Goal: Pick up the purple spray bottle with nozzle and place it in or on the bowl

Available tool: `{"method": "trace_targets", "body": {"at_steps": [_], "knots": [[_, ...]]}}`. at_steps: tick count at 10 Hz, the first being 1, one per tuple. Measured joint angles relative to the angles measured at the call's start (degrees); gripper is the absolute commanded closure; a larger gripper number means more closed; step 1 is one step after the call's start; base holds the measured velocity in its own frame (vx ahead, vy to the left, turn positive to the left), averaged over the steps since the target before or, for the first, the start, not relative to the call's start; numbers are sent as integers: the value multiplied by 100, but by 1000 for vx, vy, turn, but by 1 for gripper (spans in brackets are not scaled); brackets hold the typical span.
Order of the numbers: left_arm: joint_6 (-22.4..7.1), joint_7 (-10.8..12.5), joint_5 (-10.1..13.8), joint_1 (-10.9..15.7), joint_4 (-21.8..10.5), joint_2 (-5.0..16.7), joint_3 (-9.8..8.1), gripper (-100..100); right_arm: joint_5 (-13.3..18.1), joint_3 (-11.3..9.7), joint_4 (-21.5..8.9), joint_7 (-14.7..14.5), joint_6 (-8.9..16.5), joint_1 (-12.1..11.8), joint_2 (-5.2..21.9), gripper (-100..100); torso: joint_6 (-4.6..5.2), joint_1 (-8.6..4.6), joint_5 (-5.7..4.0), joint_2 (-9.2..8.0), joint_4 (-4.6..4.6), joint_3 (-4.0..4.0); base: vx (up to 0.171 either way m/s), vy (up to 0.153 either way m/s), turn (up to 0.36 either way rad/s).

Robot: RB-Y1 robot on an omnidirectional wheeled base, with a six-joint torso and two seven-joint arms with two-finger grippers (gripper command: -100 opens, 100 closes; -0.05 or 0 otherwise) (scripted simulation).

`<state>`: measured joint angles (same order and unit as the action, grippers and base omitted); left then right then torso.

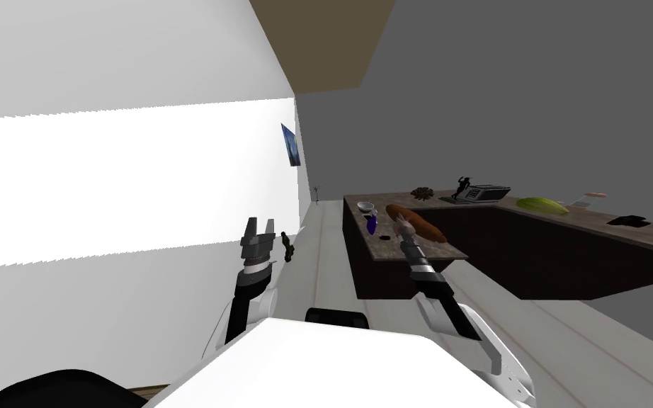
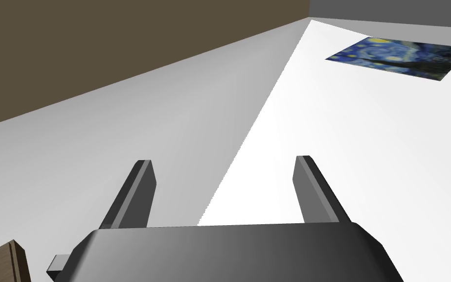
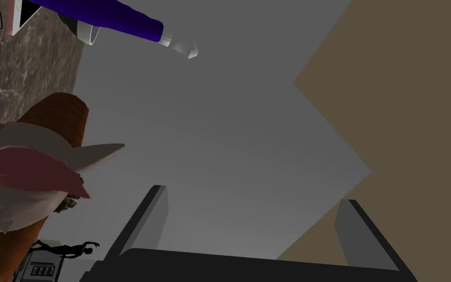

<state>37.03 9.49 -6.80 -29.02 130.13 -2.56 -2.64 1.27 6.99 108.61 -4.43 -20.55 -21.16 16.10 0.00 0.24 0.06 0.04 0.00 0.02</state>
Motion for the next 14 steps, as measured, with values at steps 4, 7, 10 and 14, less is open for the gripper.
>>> {"method": "trace_targets", "body": {"at_steps": [4, 7, 10, 14], "knots": [[0, 0, 0, 0, 0, 0, 0, 0, 312, 82, -376, -218, 190, 28, 355, -100, 1, -13, -2, 9, -2, 5, 36, 56, 46], [0, 0, 0, -1, 0, 0, 0, 0, 744, 93, -857, -482, 318, 170, 713, -100, 0, -7, -1, 29, -6, 17, 94, 62, 60], [0, 0, 0, -1, 0, 0, 0, 0, 1224, 129, -1309, -740, 399, 221, 1215, -100, 1, 8, 3, 42, -10, 25, 121, 94, 55], [0, 0, 0, -1, 0, 0, -1, 0, 1852, 134, -1725, -1051, 610, 301, 1903, -100, 1, 1, 1, 35, -8, 21, 106, 72, 39]]}}
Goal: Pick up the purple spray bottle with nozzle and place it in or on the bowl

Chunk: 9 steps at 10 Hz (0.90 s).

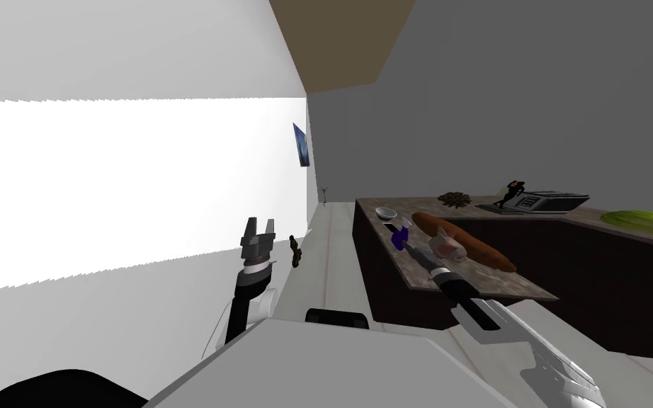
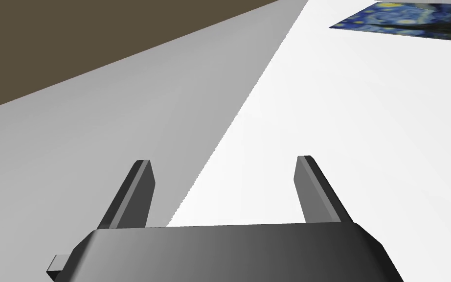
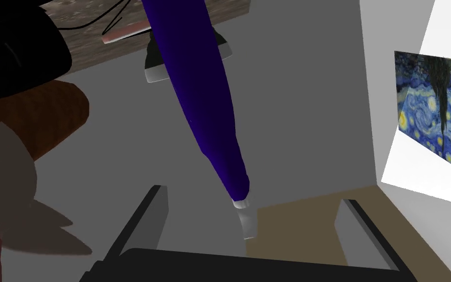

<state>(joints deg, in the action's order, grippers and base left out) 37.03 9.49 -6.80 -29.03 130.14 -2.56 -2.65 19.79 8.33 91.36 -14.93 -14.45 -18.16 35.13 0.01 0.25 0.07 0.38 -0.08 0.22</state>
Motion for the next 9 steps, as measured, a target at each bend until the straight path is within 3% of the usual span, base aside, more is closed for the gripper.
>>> {"method": "trace_targets", "body": {"at_steps": [3, 7, 8, 9], "knots": [[0, 0, 0, 0, 0, 0, 0, 0, 379, -1, -365, -201, 49, 105, 446, -100, 0, -10, -3, -10, 2, -6, 81, 42, 27], [0, 0, 0, 1, 0, 0, 0, 0, 694, 24, -562, -374, 131, 94, 902, -100, 2, -17, -4, -26, 6, -15, 43, 25, 15], [0, 0, 0, 1, 0, 0, 0, 0, 701, 27, -568, -381, 132, 94, 914, 0, 2, -21, -5, -35, 7, -19, 0, 0, 0], [0, 0, 0, 1, 0, 1, -1, 0, 701, 26, -567, -381, 132, 94, 913, -100, 3, -24, -6, -40, 9, -23, 0, 0, 0]]}}
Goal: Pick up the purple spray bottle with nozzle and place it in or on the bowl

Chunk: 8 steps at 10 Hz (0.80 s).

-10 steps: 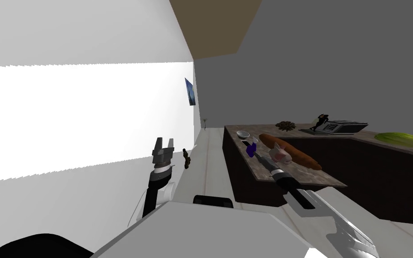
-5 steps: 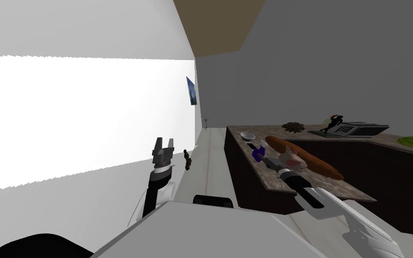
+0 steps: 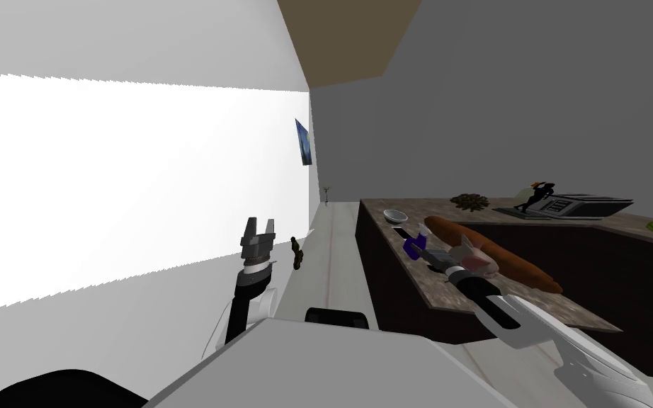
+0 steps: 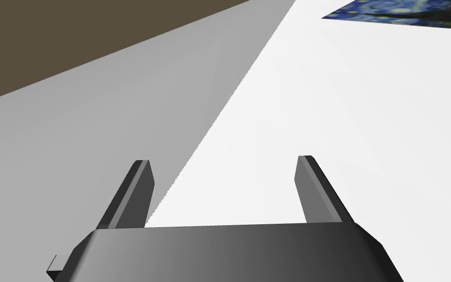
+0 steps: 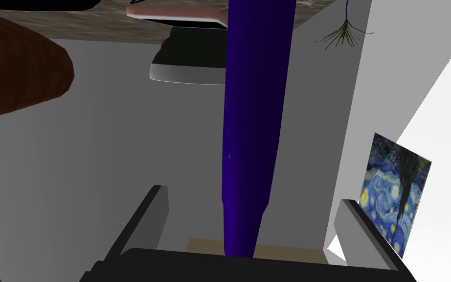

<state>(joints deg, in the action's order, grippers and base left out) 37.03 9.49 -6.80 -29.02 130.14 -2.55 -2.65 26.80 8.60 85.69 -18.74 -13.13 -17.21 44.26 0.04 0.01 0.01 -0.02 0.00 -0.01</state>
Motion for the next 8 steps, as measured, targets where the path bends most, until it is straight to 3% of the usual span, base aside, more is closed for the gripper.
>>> {"method": "trace_targets", "body": {"at_steps": [1, 5, 6, 7, 8], "knots": [[0, 0, 0, 0, 0, 0, 0, 0, 0, 0, 0, 0, 0, 0, 0, 100, 0, -1, 0, -2, 1, -2, 0, 0, 0], [0, 0, 0, 0, 0, 0, 0, 0, 0, 1, 1, 0, -1, 1, 1, 100, 0, 0, -1, -4, 0, -2, 0, 0, 0], [0, 0, 0, 0, 0, 0, 0, 0, 0, 1, 1, 0, -1, 1, 1, 0, 0, 0, -1, -4, 0, -2, 0, 0, 0], [0, 0, 0, 0, 0, 0, 0, 0, 0, 1, 1, 0, -1, 1, 1, 100, 0, -1, -1, -4, 0, -2, 0, 0, 0], [0, 0, 0, 0, 0, 0, 0, 0, 0, 1, 1, 0, -1, 1, 1, 0, 0, -1, -1, -4, 0, -2, 0, 0, 0]]}}
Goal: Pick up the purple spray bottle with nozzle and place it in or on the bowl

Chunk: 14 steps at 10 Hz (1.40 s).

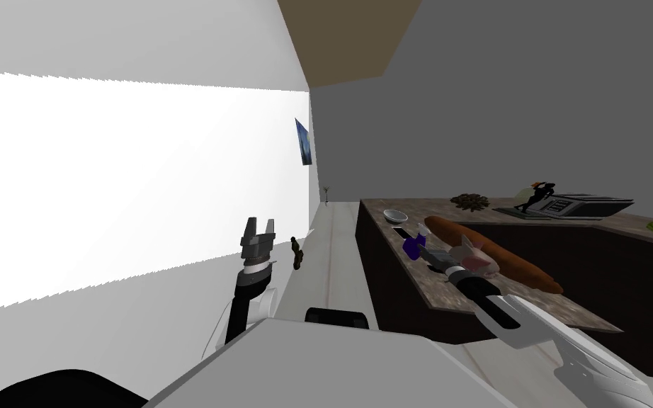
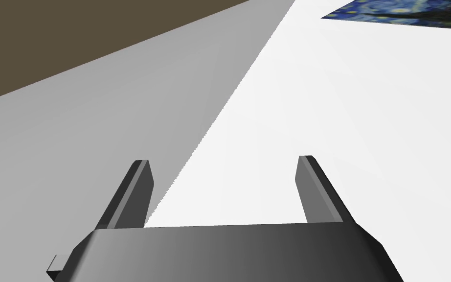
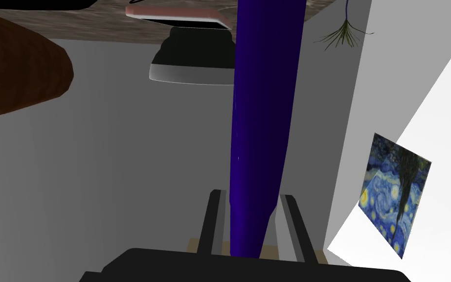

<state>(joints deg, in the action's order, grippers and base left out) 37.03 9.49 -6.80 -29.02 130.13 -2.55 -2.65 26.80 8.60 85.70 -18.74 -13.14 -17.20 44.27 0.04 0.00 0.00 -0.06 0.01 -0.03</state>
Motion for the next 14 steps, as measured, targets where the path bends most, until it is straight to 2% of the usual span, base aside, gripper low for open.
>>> {"method": "trace_targets", "body": {"at_steps": [1, 4, 11, 12, 14], "knots": [[0, 0, 0, 0, 0, 0, 0, 0, 0, 0, 0, 0, 0, 0, 0, 100, 0, 0, 0, 0, 0, 0, -69, 12, -70], [0, 0, 0, 1, 0, 0, 0, 0, -117, 25, 22, 197, 103, 12, 254, 100, 16, -2, 2, -50, 11, -30, -106, 7, -64], [0, 0, 0, 0, 0, 0, 0, 0, -471, 155, 66, 813, 426, 23, 1088, 100, 28, -18, 2, -37, 12, -24, -58, -21, -60], [0, 0, 0, 0, 0, 0, 0, 0, -539, 199, 175, 920, 516, -50, 1246, 100, 29, -17, 4, -37, 13, -25, -31, -30, -61], [0, 0, 0, 0, 0, 0, 0, 0, -634, 189, 209, 1092, 682, 3, 1498, 100, 24, -13, 3, -29, 10, -20, -17, -23, -44]]}}
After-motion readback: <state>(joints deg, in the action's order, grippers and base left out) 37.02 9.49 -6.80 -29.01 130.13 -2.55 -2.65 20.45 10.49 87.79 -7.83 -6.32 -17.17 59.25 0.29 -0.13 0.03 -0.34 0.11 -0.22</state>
